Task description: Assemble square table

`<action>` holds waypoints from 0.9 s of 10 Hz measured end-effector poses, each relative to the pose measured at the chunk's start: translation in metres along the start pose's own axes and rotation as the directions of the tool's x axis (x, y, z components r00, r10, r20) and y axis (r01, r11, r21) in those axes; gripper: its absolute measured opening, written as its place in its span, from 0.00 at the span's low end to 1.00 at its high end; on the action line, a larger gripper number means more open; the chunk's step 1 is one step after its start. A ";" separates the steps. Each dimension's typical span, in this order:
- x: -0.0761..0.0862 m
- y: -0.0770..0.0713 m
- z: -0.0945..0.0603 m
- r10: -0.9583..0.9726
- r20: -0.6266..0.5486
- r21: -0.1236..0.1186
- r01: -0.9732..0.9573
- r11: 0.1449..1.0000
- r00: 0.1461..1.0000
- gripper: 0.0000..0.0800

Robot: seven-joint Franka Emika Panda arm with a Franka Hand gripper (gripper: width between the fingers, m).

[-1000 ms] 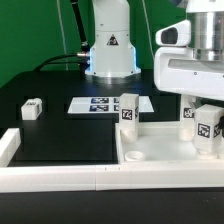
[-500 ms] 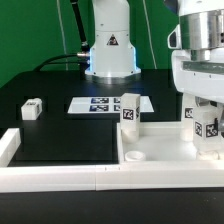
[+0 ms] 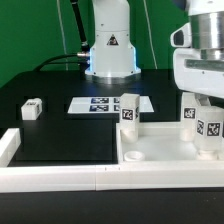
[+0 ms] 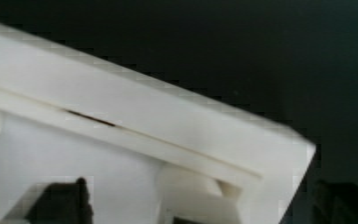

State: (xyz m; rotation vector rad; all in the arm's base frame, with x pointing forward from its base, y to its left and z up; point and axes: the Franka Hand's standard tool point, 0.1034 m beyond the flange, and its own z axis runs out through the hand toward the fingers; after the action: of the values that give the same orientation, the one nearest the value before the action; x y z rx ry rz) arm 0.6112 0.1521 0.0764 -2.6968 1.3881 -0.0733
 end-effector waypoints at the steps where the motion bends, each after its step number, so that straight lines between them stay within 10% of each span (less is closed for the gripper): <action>1: 0.000 0.000 -0.001 -0.099 0.000 0.000 0.099 0.995 0.995 0.81; 9: 0.020 0.001 -0.005 -0.696 -0.042 -0.030 0.695 0.718 0.717 0.81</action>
Offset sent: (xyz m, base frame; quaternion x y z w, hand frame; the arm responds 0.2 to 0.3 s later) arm 0.0000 0.0000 0.0000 0.0000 0.0000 -0.1938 0.9810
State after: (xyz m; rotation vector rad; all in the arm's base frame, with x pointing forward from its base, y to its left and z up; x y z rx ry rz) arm 0.6221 0.1349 0.0810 -3.0747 0.2834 -0.1916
